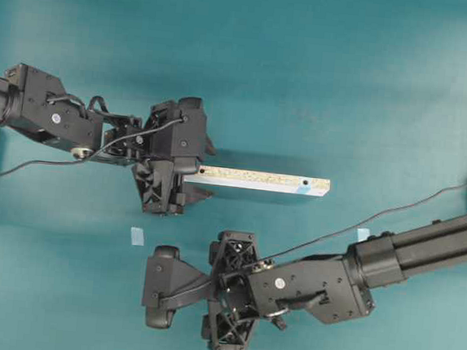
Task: Insert the rod into the hole on the wooden board.
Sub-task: 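Close the right gripper on the wooden dowel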
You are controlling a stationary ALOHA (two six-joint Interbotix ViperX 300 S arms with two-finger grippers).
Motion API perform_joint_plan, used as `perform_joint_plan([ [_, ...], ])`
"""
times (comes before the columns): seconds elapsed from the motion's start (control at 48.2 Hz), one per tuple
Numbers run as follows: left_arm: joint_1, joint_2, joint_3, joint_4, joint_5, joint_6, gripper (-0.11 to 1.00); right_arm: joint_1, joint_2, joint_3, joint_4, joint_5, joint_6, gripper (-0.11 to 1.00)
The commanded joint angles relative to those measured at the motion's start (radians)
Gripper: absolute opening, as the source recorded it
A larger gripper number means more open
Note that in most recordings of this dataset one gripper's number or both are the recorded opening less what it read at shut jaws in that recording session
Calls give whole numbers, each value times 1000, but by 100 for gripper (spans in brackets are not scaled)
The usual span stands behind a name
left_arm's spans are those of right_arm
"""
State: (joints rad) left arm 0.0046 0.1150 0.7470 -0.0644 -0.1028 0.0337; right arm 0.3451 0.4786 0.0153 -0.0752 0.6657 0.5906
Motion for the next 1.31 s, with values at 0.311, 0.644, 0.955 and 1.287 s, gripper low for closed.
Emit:
perform_joint_plan([
  [0.311,3,-14,-12,2,-8,2,100,6,-15,-26,-6,-32,-2,92],
  [0.644,3,-14,-12,2,-8,2,100,6,-11,-28,-8,-28,-2,83],
  [0.955,3,-14,-9,2,-6,2,100,5,-9,-28,-8,-26,-2,73],
  [1.287,3,-14,-8,2,-8,2,100,5,-6,-28,-8,-28,-2,47],
])
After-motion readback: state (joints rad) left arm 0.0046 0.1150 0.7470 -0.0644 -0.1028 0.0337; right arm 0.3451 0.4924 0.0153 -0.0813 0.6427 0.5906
